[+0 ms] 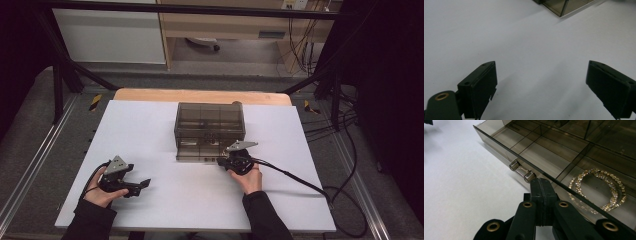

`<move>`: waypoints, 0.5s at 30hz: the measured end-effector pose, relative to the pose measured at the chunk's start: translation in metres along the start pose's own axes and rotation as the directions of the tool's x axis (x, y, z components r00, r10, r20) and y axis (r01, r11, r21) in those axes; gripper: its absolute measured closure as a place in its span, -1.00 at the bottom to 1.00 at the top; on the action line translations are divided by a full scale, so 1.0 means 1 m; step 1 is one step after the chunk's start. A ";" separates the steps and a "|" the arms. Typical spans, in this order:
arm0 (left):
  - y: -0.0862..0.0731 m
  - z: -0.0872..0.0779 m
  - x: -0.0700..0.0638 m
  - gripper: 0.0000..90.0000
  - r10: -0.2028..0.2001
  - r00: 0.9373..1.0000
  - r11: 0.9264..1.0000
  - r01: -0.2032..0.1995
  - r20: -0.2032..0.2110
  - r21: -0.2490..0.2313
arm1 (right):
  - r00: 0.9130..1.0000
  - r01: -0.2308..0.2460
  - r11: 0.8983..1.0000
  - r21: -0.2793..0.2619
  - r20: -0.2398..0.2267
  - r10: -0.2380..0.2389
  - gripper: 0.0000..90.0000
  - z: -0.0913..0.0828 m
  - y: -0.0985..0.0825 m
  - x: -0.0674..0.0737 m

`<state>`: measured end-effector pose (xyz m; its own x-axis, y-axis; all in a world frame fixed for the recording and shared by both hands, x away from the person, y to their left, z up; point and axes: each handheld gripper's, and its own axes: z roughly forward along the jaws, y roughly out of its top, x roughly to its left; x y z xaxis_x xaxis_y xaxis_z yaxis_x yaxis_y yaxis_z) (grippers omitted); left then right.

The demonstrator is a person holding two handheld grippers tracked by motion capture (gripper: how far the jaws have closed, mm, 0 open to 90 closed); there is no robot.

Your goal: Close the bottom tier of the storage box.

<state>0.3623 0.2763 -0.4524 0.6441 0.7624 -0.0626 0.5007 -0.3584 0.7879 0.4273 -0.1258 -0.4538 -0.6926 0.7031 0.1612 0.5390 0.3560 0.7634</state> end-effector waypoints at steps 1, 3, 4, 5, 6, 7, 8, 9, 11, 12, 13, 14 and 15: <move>0.000 0.000 0.000 -0.78 0.000 1.000 1.000 0.000 0.000 0.000 | 1.000 -0.001 1.000 -0.001 0.000 0.001 1.00 0.000 0.001 -0.001; 0.000 0.000 0.000 -0.78 0.000 1.000 1.000 0.000 0.000 0.001 | 1.000 -0.004 1.000 -0.004 0.000 0.004 1.00 0.000 0.002 -0.001; 0.000 0.000 0.000 -0.78 0.000 1.000 1.000 0.000 0.000 0.001 | 1.000 -0.002 1.000 -0.005 0.001 0.003 1.00 0.001 0.002 -0.002; 0.000 0.000 0.000 -0.78 0.000 1.000 1.000 0.000 0.000 0.001 | 1.000 -0.004 1.000 -0.004 0.002 0.004 1.00 0.001 0.003 -0.002; 0.000 0.000 0.000 -0.78 0.001 1.000 1.000 -0.001 0.000 0.002 | 1.000 -0.001 1.000 -0.005 0.005 0.001 1.00 0.001 0.003 -0.003; 0.000 0.000 0.000 -0.78 0.002 1.000 1.000 -0.002 0.000 0.002 | 1.000 0.000 1.000 -0.006 0.005 0.000 1.00 0.001 0.003 -0.003; 0.000 0.000 0.000 -0.78 0.001 1.000 1.000 -0.001 0.001 0.003 | 1.000 -0.002 1.000 -0.006 0.005 0.002 1.00 0.001 0.004 -0.004; 0.000 0.000 0.000 -0.78 0.002 1.000 1.000 -0.002 0.001 0.003 | 1.000 -0.003 1.000 -0.005 0.006 0.003 1.00 0.002 0.004 -0.004; 0.000 0.000 0.000 -0.78 0.001 1.000 1.000 -0.001 0.001 0.002 | 1.000 -0.003 1.000 -0.004 0.009 0.003 1.00 0.003 0.004 -0.005; 0.000 0.000 0.000 -0.78 0.001 1.000 1.000 -0.001 0.000 0.002 | 1.000 -0.003 1.000 -0.004 0.010 0.003 1.00 0.003 0.004 -0.006; 0.000 0.000 0.000 -0.78 0.000 1.000 1.000 0.000 0.000 0.001 | 1.000 -0.011 1.000 -0.004 0.008 0.011 1.00 0.003 0.005 -0.006; 0.000 0.000 0.000 -0.78 -0.001 1.000 1.000 0.001 0.001 0.000 | 1.000 -0.009 1.000 -0.007 0.009 0.009 1.00 0.004 0.005 -0.006; 0.000 0.000 0.000 -0.78 0.000 1.000 1.000 0.000 0.000 -0.001 | 1.000 -0.008 1.000 -0.008 0.011 0.008 1.00 0.004 0.005 -0.007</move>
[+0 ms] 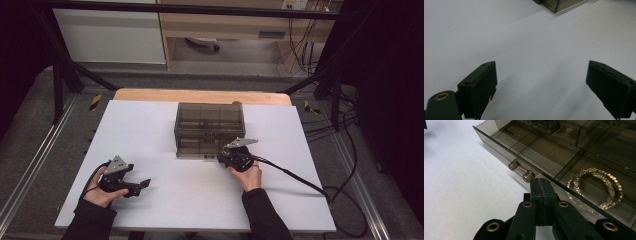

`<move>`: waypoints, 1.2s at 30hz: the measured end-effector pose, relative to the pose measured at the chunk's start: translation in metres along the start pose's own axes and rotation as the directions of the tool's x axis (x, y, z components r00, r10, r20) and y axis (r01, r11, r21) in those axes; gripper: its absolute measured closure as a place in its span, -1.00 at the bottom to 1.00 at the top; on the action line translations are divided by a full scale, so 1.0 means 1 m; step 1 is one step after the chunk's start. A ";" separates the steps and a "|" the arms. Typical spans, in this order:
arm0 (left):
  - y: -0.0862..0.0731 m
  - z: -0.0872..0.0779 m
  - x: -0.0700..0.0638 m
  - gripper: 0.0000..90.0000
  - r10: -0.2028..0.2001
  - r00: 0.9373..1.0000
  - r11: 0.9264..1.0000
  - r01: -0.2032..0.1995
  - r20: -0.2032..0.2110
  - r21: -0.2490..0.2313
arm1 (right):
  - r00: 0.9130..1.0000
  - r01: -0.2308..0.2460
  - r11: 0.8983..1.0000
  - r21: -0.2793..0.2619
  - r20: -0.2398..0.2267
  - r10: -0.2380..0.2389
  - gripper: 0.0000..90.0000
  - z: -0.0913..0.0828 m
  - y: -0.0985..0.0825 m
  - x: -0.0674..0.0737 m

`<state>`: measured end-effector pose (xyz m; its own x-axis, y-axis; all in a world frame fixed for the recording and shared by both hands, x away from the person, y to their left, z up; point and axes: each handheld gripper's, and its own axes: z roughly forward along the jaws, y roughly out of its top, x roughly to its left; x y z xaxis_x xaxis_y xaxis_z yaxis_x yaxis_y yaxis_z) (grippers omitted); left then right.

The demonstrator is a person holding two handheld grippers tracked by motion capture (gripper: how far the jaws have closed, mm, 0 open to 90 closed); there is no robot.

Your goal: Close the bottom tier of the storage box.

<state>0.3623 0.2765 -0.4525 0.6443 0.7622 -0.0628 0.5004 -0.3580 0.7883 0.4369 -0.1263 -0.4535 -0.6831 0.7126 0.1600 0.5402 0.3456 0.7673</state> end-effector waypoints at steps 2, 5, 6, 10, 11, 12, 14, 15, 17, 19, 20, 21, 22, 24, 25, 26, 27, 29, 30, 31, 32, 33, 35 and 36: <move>0.000 0.000 0.000 -0.78 0.000 1.000 1.000 0.000 0.000 0.000 | 1.000 -0.003 1.000 0.002 -0.002 0.003 1.00 0.000 0.001 -0.001; 0.000 0.000 0.000 -0.78 0.000 1.000 1.000 0.000 0.000 0.001 | 1.000 -0.002 1.000 0.001 0.002 0.002 1.00 0.001 0.001 -0.002; 0.000 0.000 0.000 -0.78 0.000 1.000 1.000 0.000 0.000 0.001 | 1.000 -0.002 1.000 0.000 0.005 0.002 1.00 0.002 0.002 -0.003; 0.000 0.000 0.000 -0.78 0.001 1.000 1.000 -0.001 0.000 0.000 | 1.000 -0.002 1.000 0.002 0.006 0.002 1.00 0.002 0.003 -0.005; 0.000 0.000 0.000 -0.78 0.001 1.000 1.000 -0.001 0.000 0.000 | 1.000 -0.004 1.000 0.001 0.007 0.004 1.00 0.003 0.003 -0.005; 0.000 0.000 0.000 -0.78 0.001 1.000 1.000 -0.001 0.000 0.000 | 1.000 -0.007 1.000 0.002 0.008 0.007 1.00 0.003 0.004 -0.006; 0.000 0.000 0.000 -0.78 0.001 1.000 1.000 -0.001 0.000 0.000 | 1.000 -0.007 1.000 -0.001 0.010 0.007 1.00 0.003 0.004 -0.007; 0.000 0.000 0.000 -0.78 0.001 1.000 1.000 -0.001 0.000 0.000 | 1.000 -0.010 1.000 -0.001 0.011 0.010 1.00 0.003 0.005 -0.007; 0.000 0.000 0.000 -0.78 0.001 1.000 1.000 -0.001 0.000 0.000 | 1.000 -0.011 1.000 -0.001 0.013 0.011 1.00 0.003 0.005 -0.008; 0.000 0.000 0.000 -0.78 0.001 1.000 1.000 -0.001 0.001 0.001 | 1.000 -0.013 1.000 -0.001 0.015 0.013 1.00 0.003 0.006 -0.009; 0.000 0.000 0.000 -0.78 0.002 1.000 1.000 -0.002 0.001 0.002 | 1.000 -0.015 1.000 0.000 0.016 0.015 1.00 0.003 0.006 -0.009; 0.000 0.000 0.000 -0.78 0.002 1.000 1.000 -0.002 0.000 0.002 | 1.000 -0.017 1.000 -0.003 0.018 0.017 1.00 0.004 0.007 -0.010; 0.000 0.000 0.000 -0.78 0.002 1.000 1.000 -0.002 -0.001 0.002 | 1.000 -0.016 1.000 -0.003 0.019 0.016 1.00 0.004 0.007 -0.010; 0.000 0.000 0.000 -0.78 0.002 1.000 1.000 -0.002 -0.001 0.003 | 1.000 -0.013 1.000 -0.003 0.019 0.013 1.00 0.004 0.008 -0.011; 0.000 0.000 0.000 -0.78 0.003 1.000 1.000 -0.003 0.001 0.003 | 1.000 -0.015 1.000 -0.004 0.019 0.015 1.00 0.004 0.008 -0.011; 0.000 0.000 0.000 -0.78 0.004 1.000 1.000 -0.004 0.001 0.004 | 1.000 -0.018 1.000 -0.003 0.021 0.018 1.00 0.004 0.008 -0.011; 0.000 0.000 0.000 -0.78 0.004 1.000 1.000 -0.004 0.001 0.004 | 1.000 -0.019 1.000 -0.002 0.020 0.019 1.00 0.004 0.009 -0.012; 0.000 0.000 0.000 -0.78 0.003 1.000 1.000 -0.003 0.001 0.004 | 1.000 -0.018 1.000 -0.002 0.022 0.018 1.00 0.005 0.009 -0.013; 0.000 0.000 0.000 -0.78 0.003 1.000 1.000 -0.003 0.001 0.004 | 1.000 -0.016 1.000 -0.003 0.023 0.016 1.00 0.005 0.009 -0.013; 0.000 0.000 0.000 -0.78 0.004 1.000 1.000 -0.004 0.001 0.004 | 1.000 -0.020 1.000 -0.005 0.024 0.020 1.00 0.005 0.010 -0.013; 0.000 0.000 0.000 -0.78 0.004 1.000 1.000 -0.004 0.001 0.003 | 1.000 -0.020 1.000 -0.005 0.024 0.020 1.00 0.005 0.010 -0.014; 0.000 0.000 0.000 -0.78 0.004 1.000 1.000 -0.004 0.001 0.002 | 0.999 -0.019 1.000 -0.006 0.025 0.019 1.00 0.005 0.010 -0.014; 0.000 0.000 0.000 -0.78 0.004 1.000 1.000 -0.004 0.001 0.003 | 0.999 -0.025 1.000 -0.004 0.027 0.025 1.00 0.006 0.011 -0.015; 0.000 0.000 0.000 -0.78 0.004 1.000 1.000 -0.004 0.001 0.003 | 0.999 -0.026 1.000 -0.005 0.028 0.026 1.00 0.006 0.011 -0.015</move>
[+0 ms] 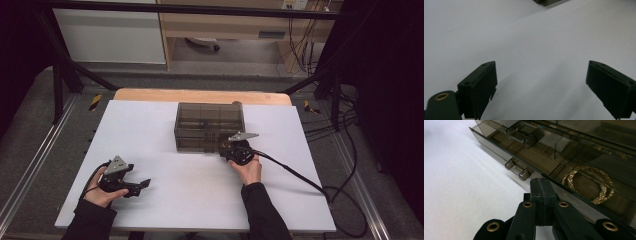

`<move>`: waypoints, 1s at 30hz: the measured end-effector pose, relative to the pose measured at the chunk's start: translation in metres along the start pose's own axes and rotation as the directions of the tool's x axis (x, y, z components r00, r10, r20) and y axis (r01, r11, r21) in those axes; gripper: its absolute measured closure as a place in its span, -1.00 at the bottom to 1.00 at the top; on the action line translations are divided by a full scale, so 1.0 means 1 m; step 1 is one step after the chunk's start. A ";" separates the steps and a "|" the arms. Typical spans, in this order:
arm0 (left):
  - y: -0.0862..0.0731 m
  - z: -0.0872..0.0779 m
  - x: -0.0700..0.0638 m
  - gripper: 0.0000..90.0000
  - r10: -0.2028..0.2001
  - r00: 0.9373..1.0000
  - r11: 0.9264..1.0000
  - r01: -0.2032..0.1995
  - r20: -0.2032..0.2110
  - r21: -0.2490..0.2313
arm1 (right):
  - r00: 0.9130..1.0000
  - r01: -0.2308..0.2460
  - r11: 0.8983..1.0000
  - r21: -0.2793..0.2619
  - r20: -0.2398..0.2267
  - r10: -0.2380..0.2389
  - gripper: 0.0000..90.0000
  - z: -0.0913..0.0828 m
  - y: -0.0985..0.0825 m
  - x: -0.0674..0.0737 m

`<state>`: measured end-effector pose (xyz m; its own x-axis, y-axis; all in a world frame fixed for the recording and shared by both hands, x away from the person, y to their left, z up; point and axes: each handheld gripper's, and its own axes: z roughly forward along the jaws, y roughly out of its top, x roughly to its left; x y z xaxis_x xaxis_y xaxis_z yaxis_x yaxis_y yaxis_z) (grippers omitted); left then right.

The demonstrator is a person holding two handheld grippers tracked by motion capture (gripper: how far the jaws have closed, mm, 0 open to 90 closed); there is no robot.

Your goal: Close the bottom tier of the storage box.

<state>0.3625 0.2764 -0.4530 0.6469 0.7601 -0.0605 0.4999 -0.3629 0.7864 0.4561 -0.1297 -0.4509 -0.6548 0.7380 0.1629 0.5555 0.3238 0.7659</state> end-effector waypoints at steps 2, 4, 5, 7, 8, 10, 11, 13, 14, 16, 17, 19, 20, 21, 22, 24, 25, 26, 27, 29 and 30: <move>0.000 0.000 0.000 -0.78 0.001 1.000 1.000 -0.001 -0.001 0.000 | 1.000 0.001 1.000 0.000 0.003 -0.001 1.00 0.000 0.001 -0.001; 0.000 0.000 0.000 -0.78 0.003 1.000 1.000 -0.003 -0.001 0.003 | 1.000 0.002 1.000 -0.003 0.004 -0.002 1.00 0.001 0.001 -0.002; 0.000 0.000 0.000 -0.78 0.003 1.000 1.000 -0.003 -0.001 0.004 | 1.000 0.001 1.000 -0.003 0.005 -0.001 1.00 0.001 0.001 -0.002; 0.000 0.000 0.000 -0.78 0.003 1.000 1.000 -0.003 -0.001 0.004 | 1.000 0.004 1.000 -0.007 0.008 -0.004 1.00 0.002 0.002 -0.002; 0.000 0.000 0.000 -0.78 0.004 1.000 1.000 -0.003 0.000 0.003 | 1.000 0.001 1.000 -0.008 0.009 -0.001 1.00 0.002 0.002 -0.003; 0.000 0.000 0.000 -0.78 0.001 1.000 1.000 -0.001 -0.001 0.000 | 1.000 -0.001 1.000 -0.008 0.011 0.001 1.00 0.003 0.002 -0.003; 0.000 0.000 0.000 -0.78 0.000 1.000 1.000 0.000 0.000 0.000 | 1.000 -0.002 1.000 -0.009 0.012 0.002 1.00 0.003 0.003 -0.003; 0.000 0.000 -0.001 -0.78 0.001 1.000 1.000 -0.001 -0.001 0.000 | 1.000 0.002 1.000 -0.013 0.016 -0.001 1.00 0.004 0.003 -0.004; 0.000 0.000 -0.001 -0.78 0.001 1.000 1.000 -0.001 0.000 0.000 | 1.000 0.003 1.000 -0.014 0.017 -0.002 1.00 0.005 0.004 -0.004; 0.000 0.000 0.000 -0.78 0.001 1.000 1.000 -0.001 -0.001 0.000 | 1.000 -0.001 1.000 -0.011 0.021 0.002 1.00 0.005 0.004 -0.004; 0.000 0.000 0.000 -0.78 0.001 1.000 1.000 -0.001 -0.001 0.000 | 1.000 0.000 1.000 -0.012 0.022 0.000 1.00 0.005 0.005 -0.005; 0.000 0.000 0.000 -0.78 0.001 1.000 1.000 -0.001 -0.001 0.000 | 1.000 -0.003 1.000 -0.012 0.023 0.003 1.00 0.005 0.005 -0.005; 0.000 0.000 0.000 -0.78 0.000 1.000 1.000 0.000 -0.001 0.000 | 1.000 -0.001 1.000 -0.014 0.024 0.002 1.00 0.006 0.005 -0.005; 0.000 0.000 0.000 -0.78 0.001 1.000 1.000 -0.001 -0.001 0.000 | 1.000 -0.001 1.000 -0.015 0.026 0.002 1.00 0.006 0.005 -0.006; 0.000 0.000 0.000 -0.78 0.001 1.000 1.000 -0.001 -0.001 0.000 | 1.000 -0.005 1.000 -0.014 0.027 0.006 1.00 0.006 0.006 -0.006; 0.000 0.000 0.000 -0.78 0.001 1.000 1.000 -0.001 -0.002 0.001 | 1.000 -0.010 1.000 -0.017 0.027 0.011 1.00 0.006 0.006 -0.007; 0.000 0.000 0.000 -0.78 0.001 1.000 1.000 -0.001 -0.002 0.001 | 1.000 -0.013 1.000 -0.017 0.027 0.013 1.00 0.007 0.007 -0.008; 0.000 0.000 0.000 -0.78 0.001 1.000 1.000 -0.001 -0.001 0.000 | 1.000 -0.011 1.000 -0.015 0.025 0.011 1.00 0.007 0.007 -0.008; 0.000 0.000 0.000 -0.78 0.000 1.000 1.000 0.000 -0.001 -0.001 | 1.000 -0.012 1.000 -0.013 0.026 0.012 1.00 0.007 0.007 -0.008; 0.000 0.000 -0.001 -0.78 0.001 1.000 1.000 -0.001 0.000 -0.002 | 1.000 -0.007 1.000 -0.014 0.028 0.008 1.00 0.007 0.007 -0.008; 0.000 0.000 -0.001 -0.78 0.001 1.000 1.000 -0.001 0.000 -0.002 | 1.000 -0.007 1.000 -0.013 0.031 0.007 1.00 0.007 0.007 -0.008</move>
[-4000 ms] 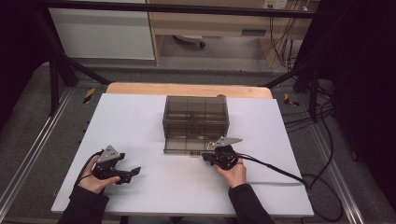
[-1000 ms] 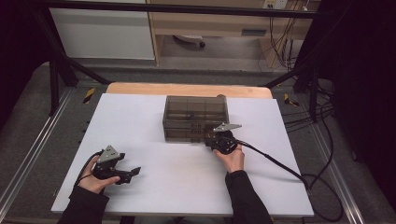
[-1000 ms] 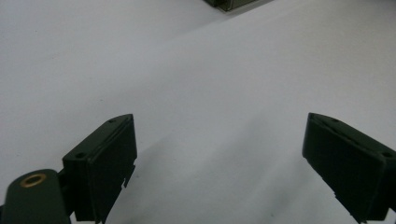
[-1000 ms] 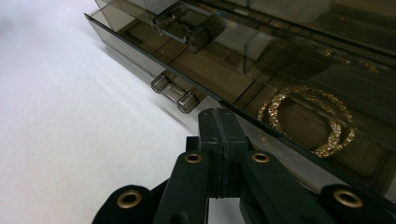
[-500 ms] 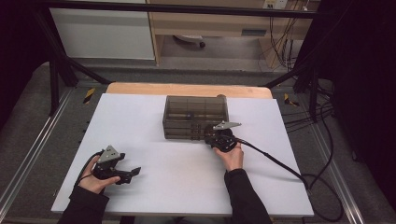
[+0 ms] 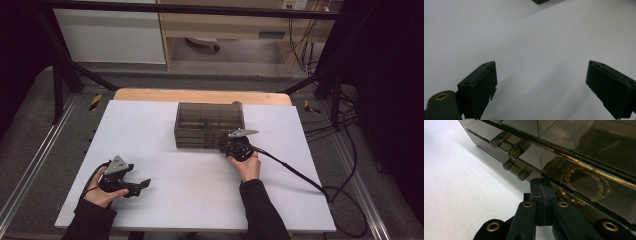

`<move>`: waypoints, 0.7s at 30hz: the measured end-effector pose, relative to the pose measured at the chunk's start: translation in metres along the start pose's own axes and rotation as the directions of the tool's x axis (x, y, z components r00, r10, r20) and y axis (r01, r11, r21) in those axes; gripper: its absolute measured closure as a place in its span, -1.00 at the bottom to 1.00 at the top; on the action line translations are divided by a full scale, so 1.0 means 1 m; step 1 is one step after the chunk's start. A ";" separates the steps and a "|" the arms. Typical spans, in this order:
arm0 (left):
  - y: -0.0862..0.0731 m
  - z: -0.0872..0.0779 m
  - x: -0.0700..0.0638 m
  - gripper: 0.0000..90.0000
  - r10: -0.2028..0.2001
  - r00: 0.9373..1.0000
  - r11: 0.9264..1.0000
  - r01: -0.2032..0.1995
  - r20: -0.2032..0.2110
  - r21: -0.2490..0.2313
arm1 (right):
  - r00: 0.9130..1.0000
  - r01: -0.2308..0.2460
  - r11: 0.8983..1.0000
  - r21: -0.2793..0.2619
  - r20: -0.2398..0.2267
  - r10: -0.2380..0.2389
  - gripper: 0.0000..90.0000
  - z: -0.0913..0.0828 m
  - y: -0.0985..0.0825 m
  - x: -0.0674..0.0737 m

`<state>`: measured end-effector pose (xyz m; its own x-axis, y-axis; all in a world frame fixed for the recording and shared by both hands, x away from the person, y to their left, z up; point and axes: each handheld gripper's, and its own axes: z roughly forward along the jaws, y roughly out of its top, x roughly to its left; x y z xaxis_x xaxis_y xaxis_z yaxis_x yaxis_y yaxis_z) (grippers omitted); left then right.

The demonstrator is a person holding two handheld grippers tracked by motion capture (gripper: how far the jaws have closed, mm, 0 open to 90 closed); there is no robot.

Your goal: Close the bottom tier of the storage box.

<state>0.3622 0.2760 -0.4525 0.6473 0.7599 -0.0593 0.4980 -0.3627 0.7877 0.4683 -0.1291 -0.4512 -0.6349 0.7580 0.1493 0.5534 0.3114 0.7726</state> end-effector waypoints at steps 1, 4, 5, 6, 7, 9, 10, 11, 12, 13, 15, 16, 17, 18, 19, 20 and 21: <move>0.000 0.000 0.000 -0.78 0.000 1.000 1.000 0.000 0.000 0.001 | 1.000 0.001 1.000 -0.001 0.002 -0.001 1.00 0.000 0.000 0.000; 0.000 0.000 0.000 -0.78 0.000 1.000 1.000 0.000 0.000 0.002 | 1.000 0.011 1.000 -0.002 0.000 -0.011 1.00 -0.003 0.000 0.002; 0.000 0.000 0.000 -0.78 0.000 1.000 1.000 0.000 0.000 0.002 | 1.000 0.014 1.000 -0.003 -0.001 -0.014 1.00 -0.005 0.000 0.003; 0.000 0.000 0.000 -0.78 0.000 1.000 1.000 0.000 -0.001 0.002 | 1.000 0.014 1.000 -0.003 -0.003 -0.014 1.00 -0.007 0.000 0.004; 0.000 0.000 0.000 -0.78 -0.001 1.000 1.000 0.001 0.000 0.001 | 1.000 0.016 1.000 -0.005 -0.007 -0.016 1.00 -0.010 0.001 0.005; 0.000 0.000 0.000 -0.78 0.000 1.000 1.000 0.000 0.000 0.002 | 1.000 0.019 1.000 -0.012 -0.018 -0.019 0.94 -0.015 0.002 0.007; 0.000 0.000 0.000 -0.78 -0.001 1.000 1.000 0.001 0.000 0.002 | 1.000 0.016 1.000 -0.014 -0.021 -0.016 0.91 -0.018 0.002 0.008; 0.000 0.000 0.000 -0.78 0.002 1.000 1.000 -0.002 0.000 0.005 | 0.999 0.016 1.000 -0.014 -0.028 -0.017 0.87 -0.021 0.003 0.009; 0.000 0.001 0.000 -0.78 0.002 1.000 1.000 -0.002 0.000 0.006 | 0.999 0.019 1.000 -0.014 -0.034 -0.019 0.81 -0.024 0.003 0.010; 0.000 0.001 0.000 -0.78 0.002 1.000 1.000 -0.002 0.000 0.007 | 0.999 0.018 1.000 -0.012 -0.042 -0.019 0.75 -0.027 0.003 0.011; 0.000 0.000 0.000 -0.78 0.002 1.000 1.000 -0.002 0.000 0.005 | 0.999 0.027 1.000 -0.014 -0.043 -0.027 0.65 -0.033 0.003 0.013; 0.000 0.000 0.000 -0.78 0.002 1.000 1.000 -0.002 0.000 0.005 | 0.998 0.032 0.999 -0.017 -0.044 -0.033 0.58 -0.035 0.003 0.015; 0.000 0.000 0.000 -0.78 0.002 1.000 1.000 -0.002 -0.001 0.005 | 0.998 0.035 0.999 -0.018 -0.046 -0.035 0.49 -0.038 0.003 0.016; 0.000 0.000 0.000 -0.78 0.002 1.000 1.000 -0.002 -0.001 0.006 | 0.998 0.038 0.999 -0.019 -0.046 -0.039 0.41 -0.041 0.003 0.017; 0.000 0.001 0.000 -0.78 0.003 1.000 1.000 -0.003 0.000 0.007 | 0.998 0.039 0.999 -0.019 -0.047 -0.040 0.33 -0.045 0.003 0.018; -0.001 0.001 0.000 -0.78 0.002 1.000 1.000 -0.002 0.000 0.007 | 0.998 0.038 0.999 -0.024 -0.049 -0.039 0.26 -0.048 0.003 0.018; 0.000 0.001 0.000 -0.78 0.002 1.000 1.000 -0.002 0.000 0.007 | 0.998 0.036 0.999 -0.027 -0.051 -0.037 0.18 -0.051 0.003 0.019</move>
<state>0.3625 0.2756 -0.4535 0.6480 0.7595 -0.0577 0.5006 -0.3676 0.7837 0.4306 -0.1426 -0.4142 -0.6817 0.7158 0.1515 0.5153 0.3227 0.7939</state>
